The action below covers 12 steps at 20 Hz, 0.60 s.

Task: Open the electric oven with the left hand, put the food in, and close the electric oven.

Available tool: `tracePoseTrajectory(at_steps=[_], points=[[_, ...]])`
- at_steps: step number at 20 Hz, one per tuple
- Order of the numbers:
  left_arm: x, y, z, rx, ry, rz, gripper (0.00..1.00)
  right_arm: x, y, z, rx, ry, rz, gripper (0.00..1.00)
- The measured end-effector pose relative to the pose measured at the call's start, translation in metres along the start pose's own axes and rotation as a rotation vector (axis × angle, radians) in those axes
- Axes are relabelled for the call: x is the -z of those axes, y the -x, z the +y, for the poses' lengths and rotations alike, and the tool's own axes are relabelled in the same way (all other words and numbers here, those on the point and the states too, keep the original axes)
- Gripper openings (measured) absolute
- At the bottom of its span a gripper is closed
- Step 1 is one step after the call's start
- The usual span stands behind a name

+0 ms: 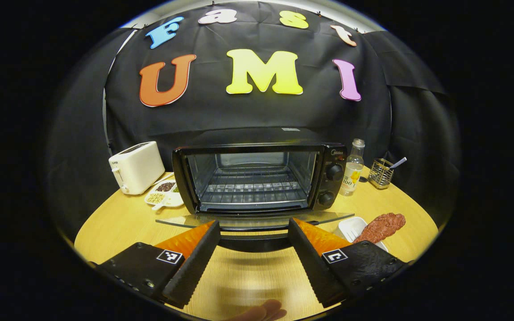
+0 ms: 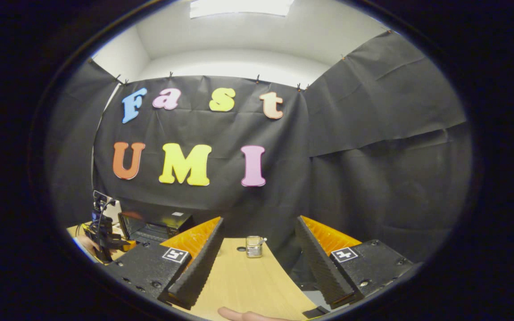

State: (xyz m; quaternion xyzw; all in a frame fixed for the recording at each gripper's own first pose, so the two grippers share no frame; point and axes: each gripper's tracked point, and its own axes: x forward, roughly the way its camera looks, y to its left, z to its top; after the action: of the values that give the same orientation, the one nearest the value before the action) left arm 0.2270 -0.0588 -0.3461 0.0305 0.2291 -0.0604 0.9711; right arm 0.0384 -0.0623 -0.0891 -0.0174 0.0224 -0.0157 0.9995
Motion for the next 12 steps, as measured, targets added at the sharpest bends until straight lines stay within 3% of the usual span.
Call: tracePoseTrajectory(at_steps=[7,12], points=[[0.036,0.006,-0.003,-0.005,0.003,-0.016,0.98,0.007,-0.009,0.011,-0.014,0.008,0.009,0.96],[0.079,0.002,-0.008,-0.005,0.037,0.08,0.96,0.022,-0.025,0.042,-0.075,0.001,0.054,1.0]])
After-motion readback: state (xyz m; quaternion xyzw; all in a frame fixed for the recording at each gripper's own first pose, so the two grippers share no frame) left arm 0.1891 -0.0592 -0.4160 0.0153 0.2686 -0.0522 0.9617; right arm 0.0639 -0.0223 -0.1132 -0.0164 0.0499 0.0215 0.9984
